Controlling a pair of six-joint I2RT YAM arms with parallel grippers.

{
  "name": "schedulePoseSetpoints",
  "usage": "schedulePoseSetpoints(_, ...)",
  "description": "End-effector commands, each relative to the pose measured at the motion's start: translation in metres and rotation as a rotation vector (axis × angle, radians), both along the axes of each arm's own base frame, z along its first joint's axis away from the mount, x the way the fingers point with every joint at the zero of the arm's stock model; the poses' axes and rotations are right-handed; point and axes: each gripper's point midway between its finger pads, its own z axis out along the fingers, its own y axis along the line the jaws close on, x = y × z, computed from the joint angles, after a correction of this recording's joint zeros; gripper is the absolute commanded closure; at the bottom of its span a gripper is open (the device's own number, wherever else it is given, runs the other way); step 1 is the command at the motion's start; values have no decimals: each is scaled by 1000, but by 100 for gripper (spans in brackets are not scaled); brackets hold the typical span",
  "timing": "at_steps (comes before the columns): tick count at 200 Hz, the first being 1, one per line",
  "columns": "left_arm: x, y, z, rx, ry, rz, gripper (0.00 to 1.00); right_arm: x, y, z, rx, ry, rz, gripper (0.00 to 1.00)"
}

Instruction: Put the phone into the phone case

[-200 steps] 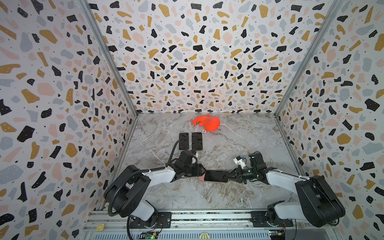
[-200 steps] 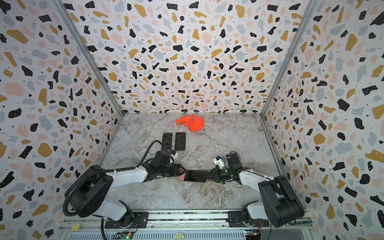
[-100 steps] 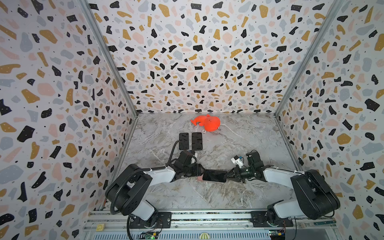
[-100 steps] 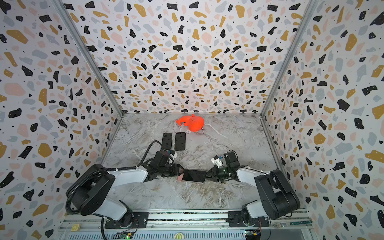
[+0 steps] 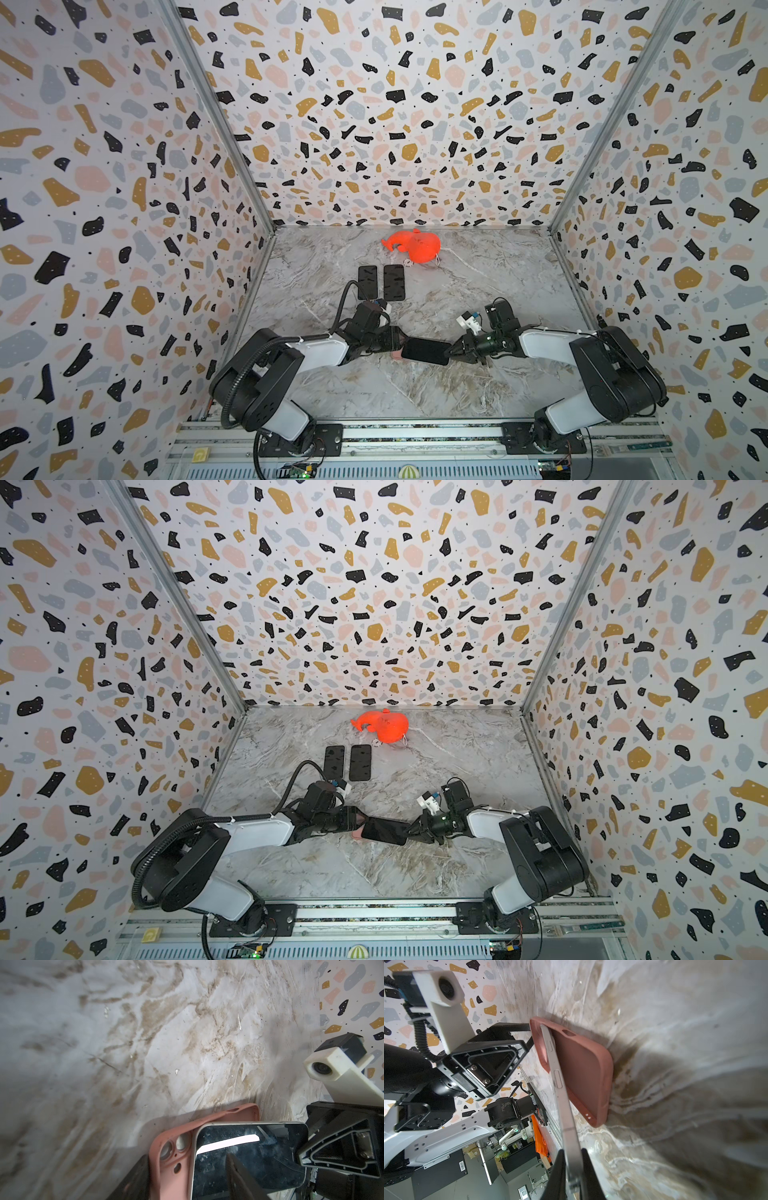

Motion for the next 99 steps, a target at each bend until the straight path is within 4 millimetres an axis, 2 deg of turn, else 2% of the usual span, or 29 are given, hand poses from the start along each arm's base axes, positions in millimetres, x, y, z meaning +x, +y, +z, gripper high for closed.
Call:
schedulePoseSetpoints(1,-13,-12,0,-45,15,-68,43,-5,-6,-29,-154,45,-13,100)
schedulePoseSetpoints(44,-14,-5,-10,14,31,-75,45,1,-6,-18,-171,-26,50,100)
schedulePoseSetpoints(99,-7,13,-11,31,32,-31,44,11,0,18,-87,-113,58,100)
